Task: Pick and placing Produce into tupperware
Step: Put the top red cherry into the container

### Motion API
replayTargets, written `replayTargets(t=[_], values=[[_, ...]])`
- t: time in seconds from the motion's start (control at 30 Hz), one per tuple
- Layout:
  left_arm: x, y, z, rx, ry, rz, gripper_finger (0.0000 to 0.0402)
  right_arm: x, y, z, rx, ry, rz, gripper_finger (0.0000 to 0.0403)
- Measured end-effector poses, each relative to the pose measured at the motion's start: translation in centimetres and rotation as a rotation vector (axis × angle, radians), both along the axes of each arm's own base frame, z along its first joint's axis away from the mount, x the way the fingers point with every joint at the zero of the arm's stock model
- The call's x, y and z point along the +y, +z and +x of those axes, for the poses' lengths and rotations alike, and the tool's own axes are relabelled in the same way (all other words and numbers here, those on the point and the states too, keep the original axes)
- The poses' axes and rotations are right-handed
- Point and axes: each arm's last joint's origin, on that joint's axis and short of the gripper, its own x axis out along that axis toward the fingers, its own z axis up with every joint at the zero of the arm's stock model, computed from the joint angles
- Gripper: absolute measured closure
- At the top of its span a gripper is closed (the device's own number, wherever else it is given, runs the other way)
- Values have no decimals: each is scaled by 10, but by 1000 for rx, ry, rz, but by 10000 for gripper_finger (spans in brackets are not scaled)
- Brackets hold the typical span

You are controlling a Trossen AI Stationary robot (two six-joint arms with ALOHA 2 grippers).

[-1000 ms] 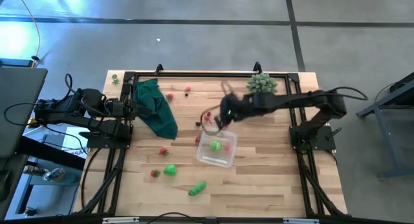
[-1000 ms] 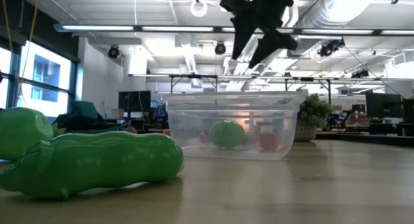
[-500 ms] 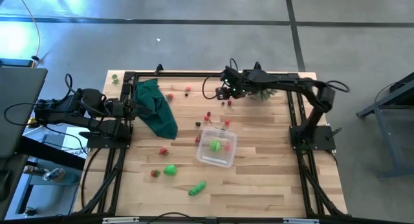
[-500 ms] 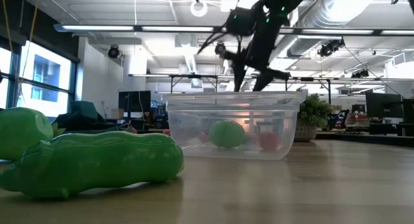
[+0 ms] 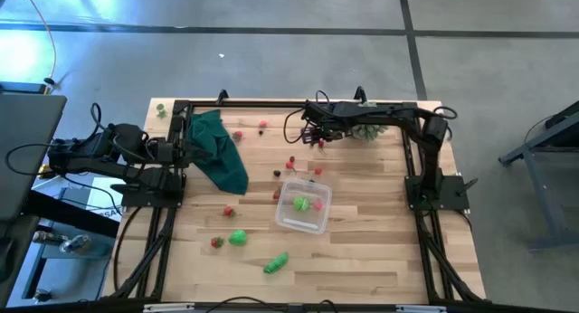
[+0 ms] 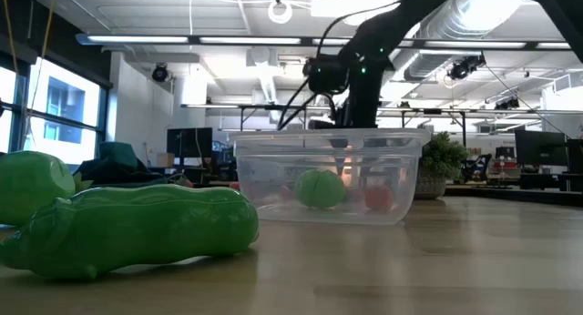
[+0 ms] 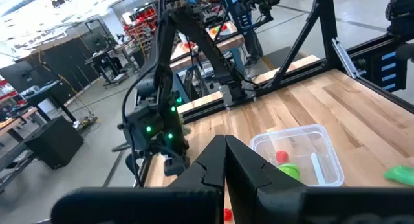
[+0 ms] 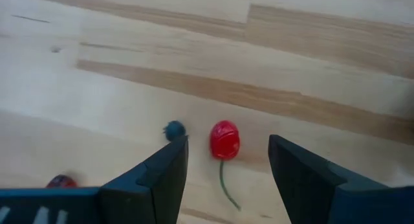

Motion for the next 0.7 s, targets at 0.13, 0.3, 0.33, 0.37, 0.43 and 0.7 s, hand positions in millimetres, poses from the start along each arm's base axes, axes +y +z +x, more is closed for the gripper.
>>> replayTargets(t=[0.13, 0.3, 0.33, 0.37, 0.43, 0.7], values=[[0, 0, 0, 0, 0, 0, 401, -1, -9, 1, 19, 2, 18, 197], [0, 0, 0, 0, 0, 0, 401, -1, -14, 2, 28, 4, 31, 197], [0, 0, 0, 0, 0, 0, 401, -1, -15, 2, 30, 4, 33, 197], [0, 0, 0, 0, 0, 0, 401, -1, -15, 2, 30, 4, 32, 197], [0, 0, 0, 0, 0, 0, 401, -2, -15, 2, 31, 3, 27, 197], [0, 0, 0, 0, 0, 0, 401, -2, -24, 4, 45, 4, 38, 197]])
